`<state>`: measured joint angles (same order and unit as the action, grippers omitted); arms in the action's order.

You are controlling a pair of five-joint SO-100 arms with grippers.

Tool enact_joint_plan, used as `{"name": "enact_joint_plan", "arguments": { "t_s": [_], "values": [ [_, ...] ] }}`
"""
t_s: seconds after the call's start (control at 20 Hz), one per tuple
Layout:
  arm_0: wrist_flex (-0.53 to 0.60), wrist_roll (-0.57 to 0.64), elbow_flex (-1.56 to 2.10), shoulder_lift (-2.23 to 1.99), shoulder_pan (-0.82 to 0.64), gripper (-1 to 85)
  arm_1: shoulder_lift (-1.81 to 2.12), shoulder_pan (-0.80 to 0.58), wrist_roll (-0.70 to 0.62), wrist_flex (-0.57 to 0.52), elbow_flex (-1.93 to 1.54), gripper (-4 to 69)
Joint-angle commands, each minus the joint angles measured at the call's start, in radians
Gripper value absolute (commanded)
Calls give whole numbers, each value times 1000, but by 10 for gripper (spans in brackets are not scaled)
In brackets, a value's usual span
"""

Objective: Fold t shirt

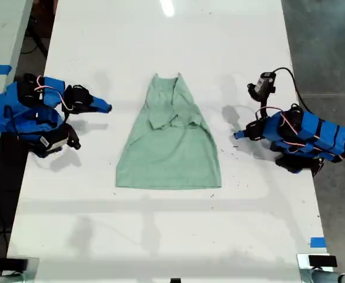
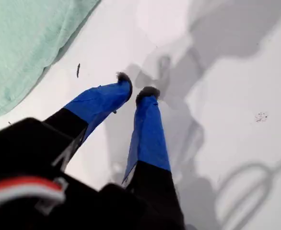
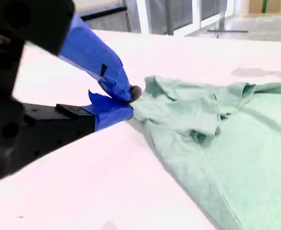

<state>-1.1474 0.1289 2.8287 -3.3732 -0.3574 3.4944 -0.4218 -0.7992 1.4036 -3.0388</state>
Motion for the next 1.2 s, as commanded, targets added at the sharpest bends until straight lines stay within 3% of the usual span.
{"name": "enact_joint_plan", "arguments": {
  "t_s": [0.0,0.1,0.3,0.5,1.15],
  "values": [
    [21,-57,170,-193,74,-2,11,-5,-12,-14,-41,54],
    [83,-38,264,-230,121,-2,11,-6,-11,-14,-41,54],
    [44,54,318,-230,28,-2,11,-8,-9,-14,-41,54],
    [46,48,321,-230,18,-2,11,-2,46,-15,-43,51],
    [52,48,327,-230,17,-2,11,-8,43,-15,-43,50]
  ]
}}
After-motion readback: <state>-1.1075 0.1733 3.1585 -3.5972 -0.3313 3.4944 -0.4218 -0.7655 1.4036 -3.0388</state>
